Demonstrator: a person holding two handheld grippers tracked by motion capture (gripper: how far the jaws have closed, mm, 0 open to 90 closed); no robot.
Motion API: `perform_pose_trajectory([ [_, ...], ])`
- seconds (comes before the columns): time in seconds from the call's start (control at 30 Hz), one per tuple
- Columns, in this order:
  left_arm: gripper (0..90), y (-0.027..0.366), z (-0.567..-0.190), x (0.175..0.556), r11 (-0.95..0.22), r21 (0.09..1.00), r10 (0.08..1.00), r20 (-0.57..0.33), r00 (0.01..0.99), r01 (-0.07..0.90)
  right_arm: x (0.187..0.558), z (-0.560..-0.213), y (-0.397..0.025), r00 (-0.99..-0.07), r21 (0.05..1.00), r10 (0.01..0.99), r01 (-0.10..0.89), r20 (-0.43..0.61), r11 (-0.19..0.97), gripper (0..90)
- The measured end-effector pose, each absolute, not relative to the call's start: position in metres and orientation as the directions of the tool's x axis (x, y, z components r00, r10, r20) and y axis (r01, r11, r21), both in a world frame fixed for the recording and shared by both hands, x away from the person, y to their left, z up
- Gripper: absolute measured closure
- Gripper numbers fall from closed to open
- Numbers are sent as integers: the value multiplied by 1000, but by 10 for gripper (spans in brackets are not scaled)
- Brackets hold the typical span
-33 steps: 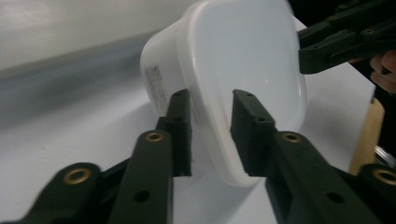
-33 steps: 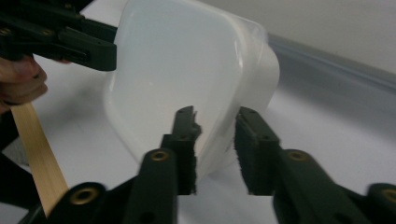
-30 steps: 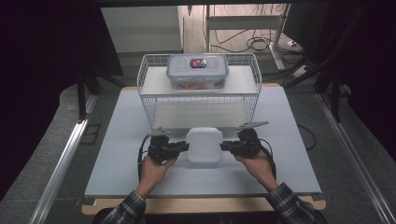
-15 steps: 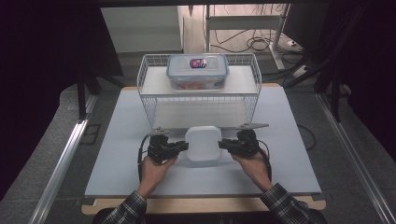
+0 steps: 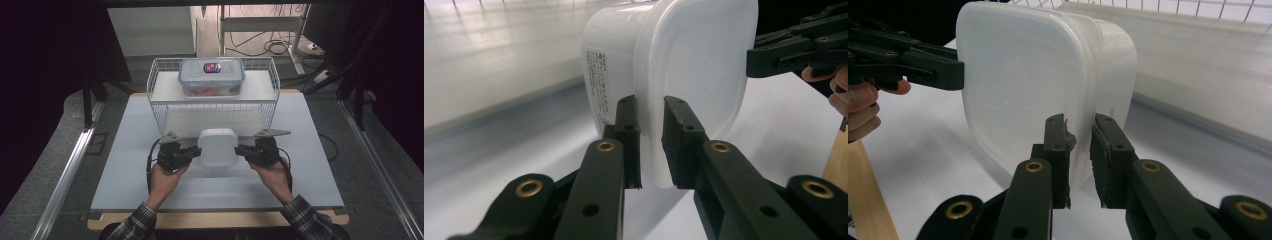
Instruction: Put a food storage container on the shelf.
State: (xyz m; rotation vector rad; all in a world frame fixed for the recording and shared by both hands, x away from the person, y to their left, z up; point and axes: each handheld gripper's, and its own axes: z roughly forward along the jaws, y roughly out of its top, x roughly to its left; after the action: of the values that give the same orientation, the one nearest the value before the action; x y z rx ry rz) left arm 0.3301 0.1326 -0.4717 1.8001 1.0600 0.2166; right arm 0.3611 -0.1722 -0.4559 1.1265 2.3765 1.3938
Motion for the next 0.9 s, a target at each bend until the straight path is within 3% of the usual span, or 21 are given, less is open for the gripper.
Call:
perform_pose_trajectory([
  [0.9,785,144,-373,340,-138,887,744,-201,637,440,370,-365,-165,-743,882,652,398,150,251,782],
])
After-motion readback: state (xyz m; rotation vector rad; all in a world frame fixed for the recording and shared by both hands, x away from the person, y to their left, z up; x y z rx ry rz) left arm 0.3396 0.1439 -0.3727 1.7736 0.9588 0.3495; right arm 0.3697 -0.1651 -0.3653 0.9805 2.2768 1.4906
